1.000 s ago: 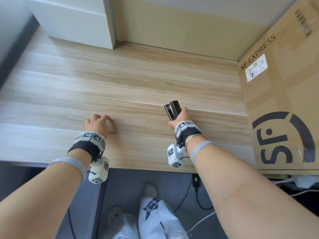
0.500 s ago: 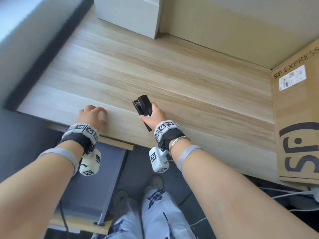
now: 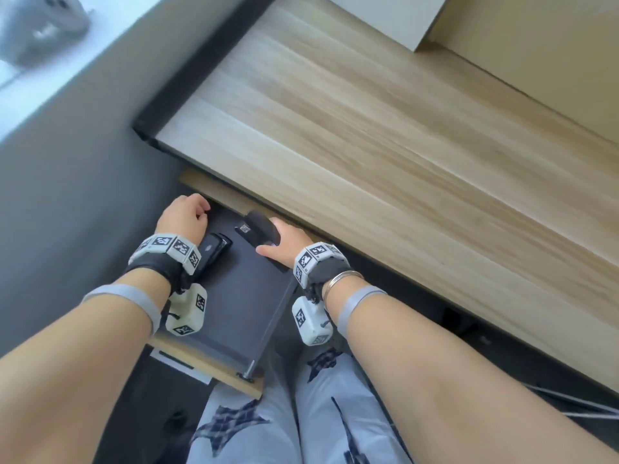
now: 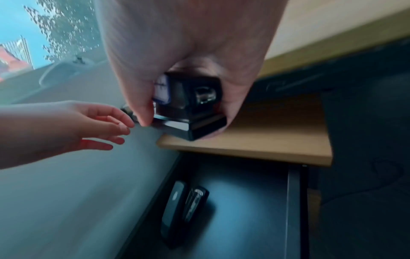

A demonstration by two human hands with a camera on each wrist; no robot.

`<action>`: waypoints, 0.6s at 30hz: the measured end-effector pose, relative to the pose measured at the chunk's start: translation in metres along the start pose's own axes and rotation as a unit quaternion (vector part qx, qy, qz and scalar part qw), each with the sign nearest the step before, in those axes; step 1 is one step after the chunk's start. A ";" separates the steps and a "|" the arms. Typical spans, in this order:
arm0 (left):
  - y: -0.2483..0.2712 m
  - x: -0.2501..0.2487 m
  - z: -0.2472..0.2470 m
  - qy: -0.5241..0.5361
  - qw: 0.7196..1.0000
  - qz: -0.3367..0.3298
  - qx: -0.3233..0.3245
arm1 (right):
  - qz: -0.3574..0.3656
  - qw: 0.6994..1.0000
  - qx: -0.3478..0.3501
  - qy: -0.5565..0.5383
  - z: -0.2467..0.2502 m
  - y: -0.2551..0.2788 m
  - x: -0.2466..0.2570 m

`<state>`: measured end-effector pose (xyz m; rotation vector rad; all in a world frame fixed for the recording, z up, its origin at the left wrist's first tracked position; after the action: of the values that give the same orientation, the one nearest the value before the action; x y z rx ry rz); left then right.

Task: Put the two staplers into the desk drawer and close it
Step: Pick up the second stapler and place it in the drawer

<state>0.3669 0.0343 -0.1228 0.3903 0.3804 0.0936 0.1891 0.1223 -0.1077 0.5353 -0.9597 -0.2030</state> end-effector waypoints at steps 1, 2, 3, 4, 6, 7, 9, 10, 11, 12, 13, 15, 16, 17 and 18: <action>0.000 0.011 -0.004 -0.007 1.000 0.006 0.010 | -0.010 1.000 0.013 0.003 -0.011 -0.004 -0.002; -0.001 0.022 -0.008 -0.012 1.000 0.012 0.019 | -0.024 0.999 0.020 0.003 -0.022 -0.009 -0.006; -0.002 0.032 -0.013 -0.017 0.999 0.017 0.025 | -0.042 0.999 0.021 0.001 -0.033 -0.013 -0.010; -0.003 0.041 -0.019 -0.021 0.999 0.024 0.032 | -0.065 0.998 0.018 0.000 -0.044 -0.018 -0.015; -0.006 0.058 -0.030 -0.027 0.998 0.034 0.044 | -0.110 0.994 0.007 0.004 -0.064 -0.029 -0.026; -0.007 0.065 -0.037 -0.028 0.998 0.038 0.049 | -0.131 0.991 0.002 0.000 -0.073 -0.034 -0.031; -0.011 0.077 -0.049 -0.029 0.997 0.042 0.059 | -0.172 0.985 -0.003 -0.019 -0.088 -0.045 -0.041; -0.013 0.082 -0.056 -0.029 0.997 0.044 0.064 | -0.190 0.982 -0.005 -0.022 -0.093 -0.050 -0.045; -0.016 0.087 -0.062 -0.031 0.996 0.045 0.068 | -0.205 0.979 -0.006 -0.020 -0.096 -0.055 -0.050; -0.019 0.090 -0.067 -0.032 0.996 0.044 0.072 | -0.222 0.975 -0.004 -0.015 -0.099 -0.059 -0.054; -0.022 0.093 -0.072 -0.031 0.996 0.046 0.074 | -0.238 0.971 0.001 -0.011 -0.101 -0.062 -0.059; -0.028 0.098 -0.079 -0.026 0.996 0.050 0.072 | -0.265 0.964 0.012 -0.007 -0.107 -0.070 -0.066; -0.030 0.101 -0.082 -0.025 0.996 0.050 0.071 | -0.278 0.960 0.017 -0.006 -0.110 -0.074 -0.070; -0.033 0.103 -0.085 -0.026 0.996 0.048 0.070 | -0.289 0.957 0.020 -0.006 -0.114 -0.078 -0.074; -0.035 0.104 -0.088 -0.027 0.996 0.046 0.071 | -0.301 0.953 0.020 -0.010 -0.118 -0.082 -0.077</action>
<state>0.4306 0.0500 -0.2474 0.5504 0.3173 0.1455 0.2482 0.1231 -0.2600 0.8577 -0.7986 -0.7380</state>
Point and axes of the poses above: each hand's wrist, its own y-axis away from the middle knuckle, its own z-axis out of the back of the hand, x = y × z, the point moved 1 cm from there along -y, towards the middle knuckle, and after that the axes turned 10 degrees about z, right-handed, at the moved point
